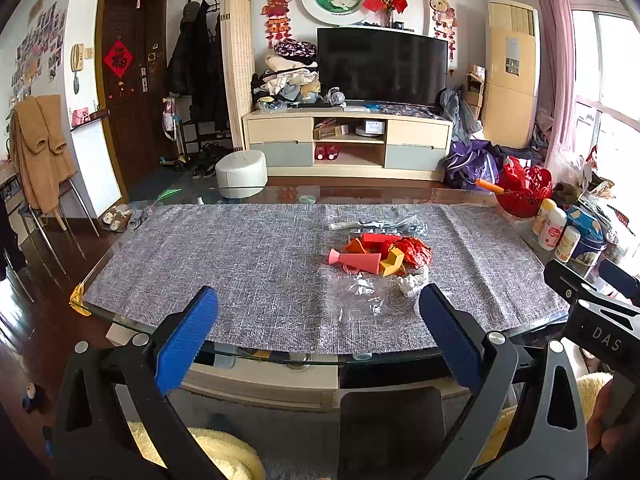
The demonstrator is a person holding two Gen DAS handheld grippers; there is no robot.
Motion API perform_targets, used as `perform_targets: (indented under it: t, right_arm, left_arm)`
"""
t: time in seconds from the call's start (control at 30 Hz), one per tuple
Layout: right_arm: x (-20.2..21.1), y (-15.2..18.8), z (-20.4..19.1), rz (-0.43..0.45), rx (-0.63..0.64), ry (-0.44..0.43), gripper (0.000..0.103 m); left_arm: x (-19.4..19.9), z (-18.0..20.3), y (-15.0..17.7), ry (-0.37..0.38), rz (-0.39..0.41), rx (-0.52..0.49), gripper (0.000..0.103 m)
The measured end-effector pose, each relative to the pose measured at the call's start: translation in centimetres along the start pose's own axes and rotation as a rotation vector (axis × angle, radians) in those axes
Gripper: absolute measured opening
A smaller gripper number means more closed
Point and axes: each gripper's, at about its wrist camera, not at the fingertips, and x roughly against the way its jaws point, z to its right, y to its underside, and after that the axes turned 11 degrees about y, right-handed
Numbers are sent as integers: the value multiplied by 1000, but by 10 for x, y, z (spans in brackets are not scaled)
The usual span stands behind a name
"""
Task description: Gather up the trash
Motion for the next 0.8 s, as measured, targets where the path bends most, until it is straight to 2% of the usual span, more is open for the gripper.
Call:
perform_targets:
  t: [0.8]
  right_arm:
    - [-2, -4, 4, -6, -13, 7, 100]
  left_arm:
    - [-1, -1, -5, -3, -3, 2, 95]
